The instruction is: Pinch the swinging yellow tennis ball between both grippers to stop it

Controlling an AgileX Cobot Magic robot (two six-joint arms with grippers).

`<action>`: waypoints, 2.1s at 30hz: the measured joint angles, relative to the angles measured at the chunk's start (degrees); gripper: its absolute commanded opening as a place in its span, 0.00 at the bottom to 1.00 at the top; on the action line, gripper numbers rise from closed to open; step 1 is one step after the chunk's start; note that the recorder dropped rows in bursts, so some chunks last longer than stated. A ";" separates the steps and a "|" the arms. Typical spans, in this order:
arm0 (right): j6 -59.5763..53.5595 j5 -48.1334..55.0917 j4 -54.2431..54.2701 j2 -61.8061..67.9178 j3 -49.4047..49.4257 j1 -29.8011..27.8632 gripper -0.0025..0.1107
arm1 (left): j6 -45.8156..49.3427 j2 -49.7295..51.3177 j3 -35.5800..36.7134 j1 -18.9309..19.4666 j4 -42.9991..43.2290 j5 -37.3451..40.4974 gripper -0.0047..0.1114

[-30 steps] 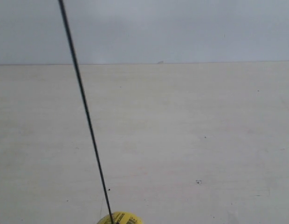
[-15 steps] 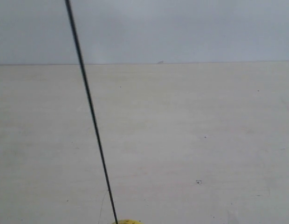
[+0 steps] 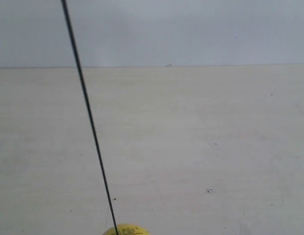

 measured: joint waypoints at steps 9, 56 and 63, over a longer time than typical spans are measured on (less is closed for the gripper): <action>0.00 0.00 0.00 0.00 0.00 0.00 0.02 | 0.00 0.00 0.00 0.00 0.00 0.00 0.08; -71.95 -11.21 80.14 0.00 16.18 -26.51 0.02 | 0.00 0.00 0.00 0.00 0.00 0.00 0.08; -82.07 2.61 78.24 0.00 16.18 -26.51 0.02 | 0.00 0.00 0.00 0.00 0.00 0.00 0.08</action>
